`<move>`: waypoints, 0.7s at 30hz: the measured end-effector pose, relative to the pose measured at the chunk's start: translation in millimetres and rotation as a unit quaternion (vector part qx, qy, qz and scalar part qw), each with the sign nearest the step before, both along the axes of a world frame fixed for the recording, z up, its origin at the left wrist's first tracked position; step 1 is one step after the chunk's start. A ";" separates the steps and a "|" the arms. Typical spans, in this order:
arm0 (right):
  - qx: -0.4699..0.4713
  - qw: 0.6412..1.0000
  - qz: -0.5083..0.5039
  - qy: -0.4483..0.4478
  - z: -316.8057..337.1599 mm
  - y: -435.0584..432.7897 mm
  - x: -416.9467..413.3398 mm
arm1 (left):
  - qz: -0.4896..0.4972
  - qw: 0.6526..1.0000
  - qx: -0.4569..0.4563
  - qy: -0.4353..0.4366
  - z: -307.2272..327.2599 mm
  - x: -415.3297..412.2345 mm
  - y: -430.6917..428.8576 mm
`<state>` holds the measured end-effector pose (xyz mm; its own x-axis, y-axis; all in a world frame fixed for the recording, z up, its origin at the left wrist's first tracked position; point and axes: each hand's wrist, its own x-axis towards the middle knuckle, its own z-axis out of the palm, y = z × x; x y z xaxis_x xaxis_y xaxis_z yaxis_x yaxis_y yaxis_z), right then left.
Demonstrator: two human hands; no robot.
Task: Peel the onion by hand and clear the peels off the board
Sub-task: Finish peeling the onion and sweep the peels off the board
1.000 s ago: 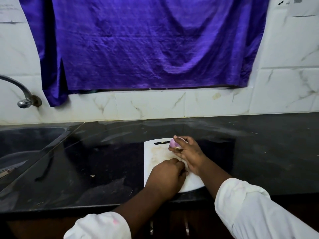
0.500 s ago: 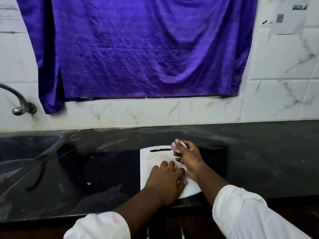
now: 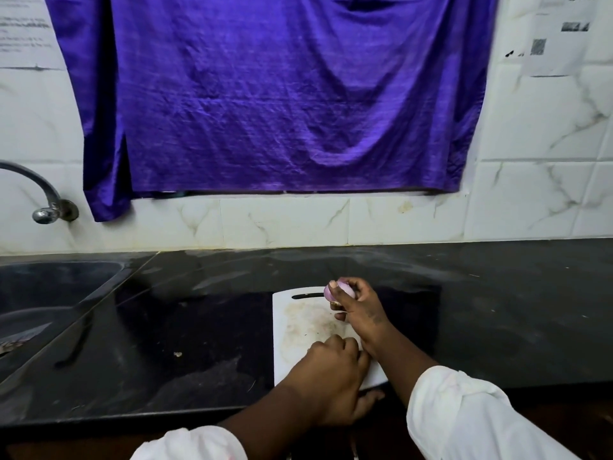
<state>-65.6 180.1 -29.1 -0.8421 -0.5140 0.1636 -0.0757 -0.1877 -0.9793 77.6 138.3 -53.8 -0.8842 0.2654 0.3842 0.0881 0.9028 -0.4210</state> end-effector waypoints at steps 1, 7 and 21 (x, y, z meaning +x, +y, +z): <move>0.001 1.000 -0.001 0.003 -0.5 0.2 0.0 | 0.003 1.000 -0.023 0.002 -0.7 0.5 1.9; 0.009 1.000 0.003 0.008 -3.2 2.1 1.7 | -0.002 0.996 -0.078 0.030 -3.8 4.8 7.7; -0.010 1.000 0.012 -0.006 4.5 11.7 22.5 | -0.055 0.994 -0.070 0.068 -8.9 16.1 -2.3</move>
<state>-43.1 191.8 -24.7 -0.8320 -0.5301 0.1635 -0.0586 -0.2090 -0.9762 93.6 136.0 -62.7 -0.7892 0.4167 0.4511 0.1157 0.8223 -0.5572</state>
